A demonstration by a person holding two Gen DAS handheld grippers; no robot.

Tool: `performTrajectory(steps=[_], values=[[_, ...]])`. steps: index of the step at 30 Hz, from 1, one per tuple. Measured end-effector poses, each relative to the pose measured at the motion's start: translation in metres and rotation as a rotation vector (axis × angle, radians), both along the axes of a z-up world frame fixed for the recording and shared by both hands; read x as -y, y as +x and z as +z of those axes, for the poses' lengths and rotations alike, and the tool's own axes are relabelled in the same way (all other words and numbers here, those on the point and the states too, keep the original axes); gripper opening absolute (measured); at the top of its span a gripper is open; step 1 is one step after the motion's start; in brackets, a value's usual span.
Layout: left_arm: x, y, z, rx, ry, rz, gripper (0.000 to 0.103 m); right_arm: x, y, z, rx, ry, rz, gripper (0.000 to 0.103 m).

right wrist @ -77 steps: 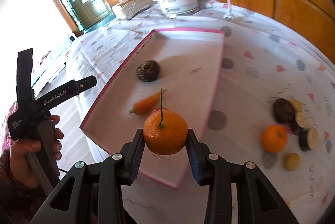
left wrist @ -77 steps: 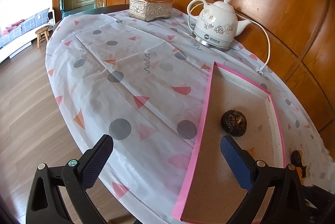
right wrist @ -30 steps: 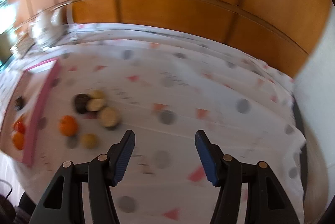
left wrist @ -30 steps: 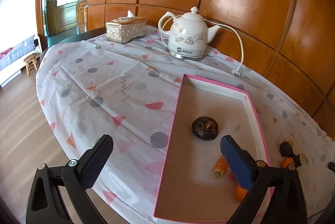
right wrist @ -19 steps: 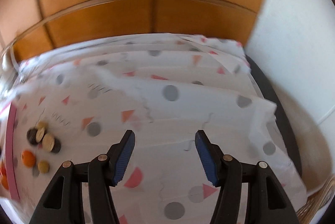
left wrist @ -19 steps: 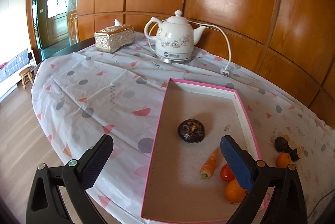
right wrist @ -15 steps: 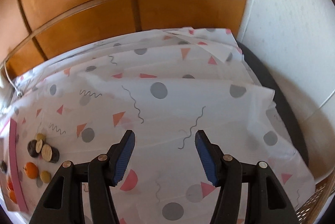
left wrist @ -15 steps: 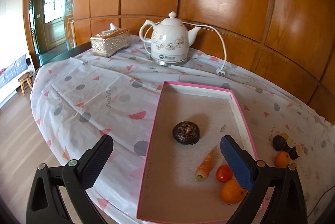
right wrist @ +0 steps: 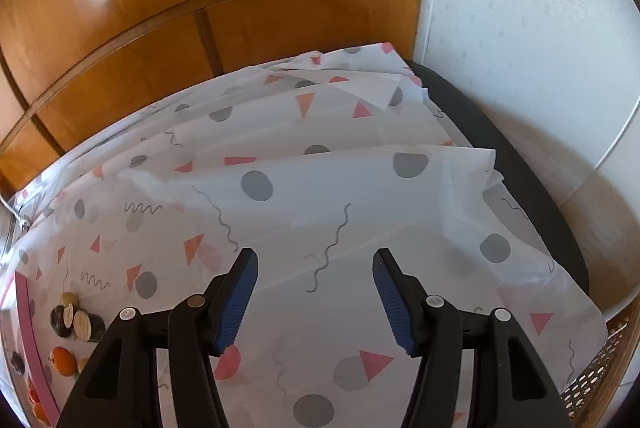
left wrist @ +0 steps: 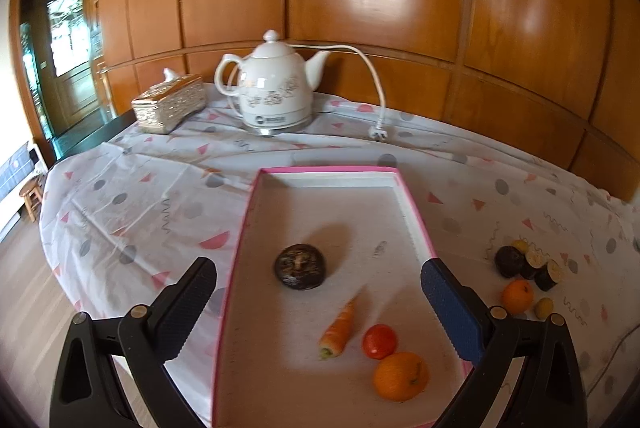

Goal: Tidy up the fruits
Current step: 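Reach the left tool toward the round orange while withdrawing the right tool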

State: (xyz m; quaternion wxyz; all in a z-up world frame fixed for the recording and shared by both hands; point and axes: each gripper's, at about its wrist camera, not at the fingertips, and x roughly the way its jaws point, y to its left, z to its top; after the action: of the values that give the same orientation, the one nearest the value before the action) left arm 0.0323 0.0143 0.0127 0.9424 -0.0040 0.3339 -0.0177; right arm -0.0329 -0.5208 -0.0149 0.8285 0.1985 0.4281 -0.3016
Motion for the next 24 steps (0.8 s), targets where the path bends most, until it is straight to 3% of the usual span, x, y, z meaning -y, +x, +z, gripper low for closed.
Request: performTrajectory(steps=[7, 14, 24], values=[[0.032, 0.011, 0.004, -0.007, 0.017, -0.1, 0.103, 0.01, -0.006, 0.0, 0.016, 0.024, -0.036, 0.061], [0.07, 0.019, 0.006, -0.021, -0.04, -0.236, 0.103, 0.029, -0.02, -0.002, 0.047, 0.081, -0.132, 0.061], [0.135, 0.036, -0.013, -0.168, -0.015, -0.398, 0.103, 0.023, -0.015, -0.004, 0.045, 0.105, -0.083, 0.061]])
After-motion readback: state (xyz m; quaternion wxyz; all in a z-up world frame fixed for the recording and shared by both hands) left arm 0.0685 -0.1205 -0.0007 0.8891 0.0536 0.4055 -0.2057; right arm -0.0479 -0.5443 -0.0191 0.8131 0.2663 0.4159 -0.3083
